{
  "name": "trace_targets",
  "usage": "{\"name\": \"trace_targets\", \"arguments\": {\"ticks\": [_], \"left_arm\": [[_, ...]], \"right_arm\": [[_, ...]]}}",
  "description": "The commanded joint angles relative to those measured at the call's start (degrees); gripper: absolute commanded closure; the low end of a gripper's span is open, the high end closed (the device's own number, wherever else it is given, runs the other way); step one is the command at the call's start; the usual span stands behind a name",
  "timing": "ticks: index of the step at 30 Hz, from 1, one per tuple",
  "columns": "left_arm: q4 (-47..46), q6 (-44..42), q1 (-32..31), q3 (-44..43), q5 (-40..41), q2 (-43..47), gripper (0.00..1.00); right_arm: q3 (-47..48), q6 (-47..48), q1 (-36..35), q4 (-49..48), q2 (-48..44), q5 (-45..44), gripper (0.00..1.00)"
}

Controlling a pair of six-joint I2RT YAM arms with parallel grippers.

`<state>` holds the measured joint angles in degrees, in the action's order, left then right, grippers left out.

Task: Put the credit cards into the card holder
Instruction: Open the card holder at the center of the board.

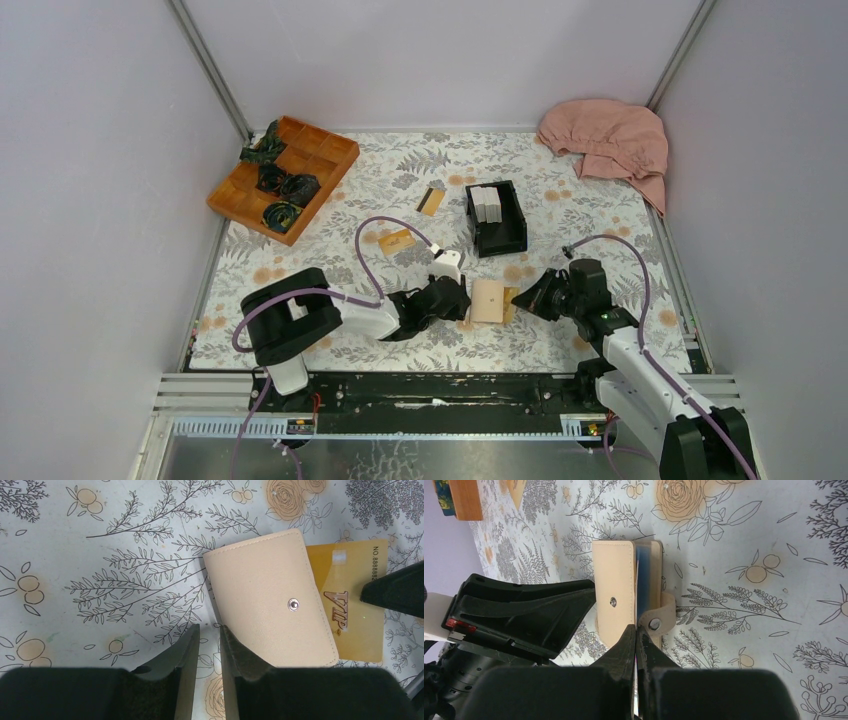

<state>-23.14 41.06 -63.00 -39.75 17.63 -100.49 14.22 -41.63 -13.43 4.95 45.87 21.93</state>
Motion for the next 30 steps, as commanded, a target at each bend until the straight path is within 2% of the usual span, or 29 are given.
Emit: {"name": "trace_targets", "arguments": {"ticks": [1,30], "left_arm": [[13.0,0.2,-1.4,2.9,-3.1,-3.8,0.71],[13.3,0.2,-1.4,3.3,-3.0,-3.9,0.71]], "right_arm": [[3.3,1.2,0.1,0.8,-1.4,-1.0,1.0],[6.0,2.2,0.2,3.9,-2.7,-1.6,1.0]]}}
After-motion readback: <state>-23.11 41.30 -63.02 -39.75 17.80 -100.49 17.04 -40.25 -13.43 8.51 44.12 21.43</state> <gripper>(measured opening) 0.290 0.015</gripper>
